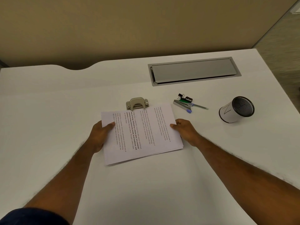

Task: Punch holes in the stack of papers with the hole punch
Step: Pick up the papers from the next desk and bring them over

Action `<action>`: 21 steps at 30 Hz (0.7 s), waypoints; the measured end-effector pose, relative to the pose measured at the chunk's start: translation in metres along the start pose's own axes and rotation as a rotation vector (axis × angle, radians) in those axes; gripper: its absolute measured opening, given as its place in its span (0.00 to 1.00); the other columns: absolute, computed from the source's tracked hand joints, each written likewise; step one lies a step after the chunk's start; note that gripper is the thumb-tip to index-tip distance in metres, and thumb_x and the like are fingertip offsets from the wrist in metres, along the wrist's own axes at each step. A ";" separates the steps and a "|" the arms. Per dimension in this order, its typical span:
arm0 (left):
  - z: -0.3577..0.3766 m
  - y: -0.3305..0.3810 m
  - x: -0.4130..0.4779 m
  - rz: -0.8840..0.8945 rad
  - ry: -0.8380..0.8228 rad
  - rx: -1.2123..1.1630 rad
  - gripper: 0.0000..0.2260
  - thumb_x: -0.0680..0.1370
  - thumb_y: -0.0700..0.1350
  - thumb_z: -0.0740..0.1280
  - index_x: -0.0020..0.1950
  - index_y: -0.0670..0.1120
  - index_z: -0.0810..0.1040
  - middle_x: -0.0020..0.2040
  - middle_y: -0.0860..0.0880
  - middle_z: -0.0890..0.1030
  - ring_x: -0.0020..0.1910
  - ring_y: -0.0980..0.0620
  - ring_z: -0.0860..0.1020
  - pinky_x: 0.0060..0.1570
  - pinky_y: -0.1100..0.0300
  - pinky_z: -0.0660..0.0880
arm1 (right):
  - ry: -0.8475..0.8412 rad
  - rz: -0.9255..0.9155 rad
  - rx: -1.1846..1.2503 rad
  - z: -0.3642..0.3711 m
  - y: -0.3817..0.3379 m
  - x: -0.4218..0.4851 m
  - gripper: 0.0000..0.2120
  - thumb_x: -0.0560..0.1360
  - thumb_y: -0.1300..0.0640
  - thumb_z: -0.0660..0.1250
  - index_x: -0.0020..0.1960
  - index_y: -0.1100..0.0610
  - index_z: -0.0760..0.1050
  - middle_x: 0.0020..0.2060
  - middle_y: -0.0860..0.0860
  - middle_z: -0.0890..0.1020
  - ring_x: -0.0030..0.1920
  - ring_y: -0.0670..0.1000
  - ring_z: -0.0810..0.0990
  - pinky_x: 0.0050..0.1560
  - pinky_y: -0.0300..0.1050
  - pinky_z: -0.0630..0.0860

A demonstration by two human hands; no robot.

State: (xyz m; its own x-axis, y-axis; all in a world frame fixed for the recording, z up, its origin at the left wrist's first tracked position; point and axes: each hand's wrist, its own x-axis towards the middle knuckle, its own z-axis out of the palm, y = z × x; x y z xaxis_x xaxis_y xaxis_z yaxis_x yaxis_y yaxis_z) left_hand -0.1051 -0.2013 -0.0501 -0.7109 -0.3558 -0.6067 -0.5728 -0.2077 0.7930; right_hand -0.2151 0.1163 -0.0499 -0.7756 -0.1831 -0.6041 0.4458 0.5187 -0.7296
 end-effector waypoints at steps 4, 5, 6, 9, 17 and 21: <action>-0.002 0.002 0.004 0.015 0.023 0.028 0.13 0.80 0.42 0.67 0.63 0.42 0.77 0.54 0.43 0.83 0.48 0.44 0.83 0.44 0.52 0.80 | 0.023 0.000 -0.004 0.000 -0.005 0.002 0.03 0.77 0.57 0.67 0.45 0.55 0.76 0.48 0.54 0.83 0.45 0.53 0.82 0.43 0.44 0.78; -0.003 0.002 0.005 0.017 0.030 0.030 0.13 0.80 0.42 0.67 0.63 0.42 0.77 0.54 0.43 0.83 0.48 0.44 0.83 0.44 0.51 0.80 | 0.028 0.000 -0.003 0.001 -0.006 0.003 0.03 0.77 0.57 0.67 0.45 0.55 0.76 0.48 0.54 0.83 0.44 0.52 0.82 0.42 0.42 0.77; -0.003 0.002 0.006 0.020 0.035 0.028 0.13 0.79 0.42 0.67 0.63 0.41 0.77 0.54 0.43 0.83 0.48 0.44 0.83 0.44 0.51 0.80 | 0.031 -0.001 -0.001 0.001 -0.007 0.004 0.03 0.77 0.57 0.67 0.46 0.56 0.77 0.47 0.54 0.83 0.43 0.51 0.82 0.41 0.41 0.77; -0.004 0.003 0.010 0.030 0.043 0.027 0.13 0.79 0.42 0.68 0.62 0.41 0.78 0.53 0.43 0.84 0.48 0.44 0.83 0.47 0.50 0.80 | 0.046 -0.008 0.009 0.002 -0.010 0.006 0.03 0.77 0.58 0.67 0.48 0.58 0.77 0.46 0.53 0.83 0.40 0.49 0.81 0.39 0.40 0.76; -0.004 0.006 0.015 0.054 0.069 0.036 0.11 0.79 0.42 0.67 0.61 0.43 0.78 0.53 0.44 0.83 0.48 0.44 0.82 0.48 0.50 0.79 | 0.042 -0.014 0.011 0.005 -0.014 0.014 0.03 0.76 0.58 0.68 0.49 0.58 0.78 0.50 0.56 0.83 0.48 0.55 0.83 0.53 0.51 0.79; -0.001 0.010 0.015 0.080 0.072 0.047 0.11 0.80 0.42 0.67 0.61 0.43 0.77 0.51 0.46 0.83 0.47 0.47 0.83 0.46 0.51 0.79 | 0.058 -0.031 -0.010 0.003 -0.018 0.016 0.04 0.76 0.59 0.68 0.49 0.58 0.77 0.50 0.56 0.83 0.49 0.56 0.82 0.54 0.52 0.79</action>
State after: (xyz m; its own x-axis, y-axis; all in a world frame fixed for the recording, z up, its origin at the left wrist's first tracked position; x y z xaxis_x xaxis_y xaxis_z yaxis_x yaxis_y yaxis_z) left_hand -0.1214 -0.2102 -0.0511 -0.7245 -0.4347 -0.5350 -0.5353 -0.1341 0.8339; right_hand -0.2342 0.1013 -0.0476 -0.8136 -0.1510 -0.5615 0.4168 0.5218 -0.7443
